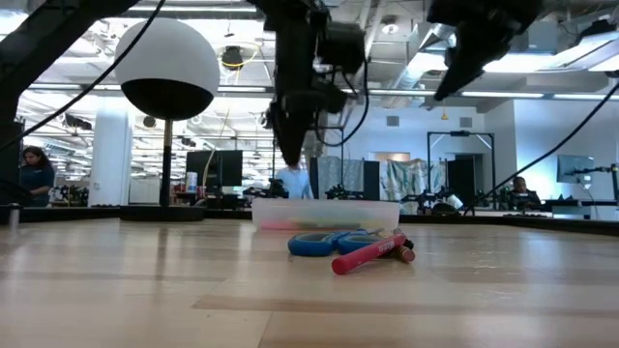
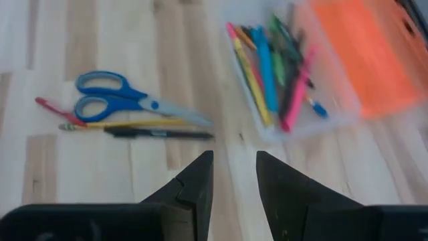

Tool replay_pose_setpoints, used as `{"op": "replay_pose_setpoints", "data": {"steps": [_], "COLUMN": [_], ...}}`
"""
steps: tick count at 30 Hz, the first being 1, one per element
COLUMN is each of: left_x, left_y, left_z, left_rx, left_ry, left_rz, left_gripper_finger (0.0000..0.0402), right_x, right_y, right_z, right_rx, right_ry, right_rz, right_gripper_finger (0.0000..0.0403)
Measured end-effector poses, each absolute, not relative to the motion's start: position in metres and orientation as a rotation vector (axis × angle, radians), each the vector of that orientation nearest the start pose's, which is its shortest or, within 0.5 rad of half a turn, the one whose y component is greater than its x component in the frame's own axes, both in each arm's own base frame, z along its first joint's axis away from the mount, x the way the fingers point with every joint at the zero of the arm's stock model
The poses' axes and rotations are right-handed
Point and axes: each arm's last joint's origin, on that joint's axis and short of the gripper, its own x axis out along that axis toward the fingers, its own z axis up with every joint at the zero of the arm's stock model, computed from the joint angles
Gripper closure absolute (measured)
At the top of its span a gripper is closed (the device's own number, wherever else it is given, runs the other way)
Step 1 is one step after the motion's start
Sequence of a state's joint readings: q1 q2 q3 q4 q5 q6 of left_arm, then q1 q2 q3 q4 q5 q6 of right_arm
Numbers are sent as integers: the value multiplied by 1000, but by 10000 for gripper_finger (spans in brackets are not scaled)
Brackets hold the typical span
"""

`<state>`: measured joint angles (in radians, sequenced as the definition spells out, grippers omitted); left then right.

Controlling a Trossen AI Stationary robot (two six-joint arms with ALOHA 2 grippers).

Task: Pick & place school supplies into a supply box
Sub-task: Put the black pen into the supply box

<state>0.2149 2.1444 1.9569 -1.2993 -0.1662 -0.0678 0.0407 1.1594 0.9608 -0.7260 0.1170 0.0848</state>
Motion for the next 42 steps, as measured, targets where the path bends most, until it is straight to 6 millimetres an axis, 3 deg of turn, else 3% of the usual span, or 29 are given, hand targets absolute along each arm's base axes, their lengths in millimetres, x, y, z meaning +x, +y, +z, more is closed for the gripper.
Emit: {"op": "replay_pose_setpoints", "data": {"steps": [6, 13, 20, 29, 42], "left_x": [404, 381, 351, 326, 307], "left_y": [60, 16, -20, -64, -119], "left_z": [281, 328, 359, 366, 362], "left_rx": [-22, 9, 27, 2, -10], "left_ry": [1398, 1274, 1200, 1172, 1011], "left_rz": [353, 320, 452, 606, 675], "left_gripper_finger": [287, 292, 292, 292, 292], "right_x": [251, 270, 286, 308, 319], "right_y": [14, 18, 28, 41, 41], "right_z": [266, 248, 217, 180, 144], "right_rx": [-57, -124, -207, -330, -458], "right_ry": [882, 902, 980, 996, 1060], "right_rz": [48, 172, 366, 471, 539], "right_gripper_finger": [296, 296, 296, 296, 296]}}
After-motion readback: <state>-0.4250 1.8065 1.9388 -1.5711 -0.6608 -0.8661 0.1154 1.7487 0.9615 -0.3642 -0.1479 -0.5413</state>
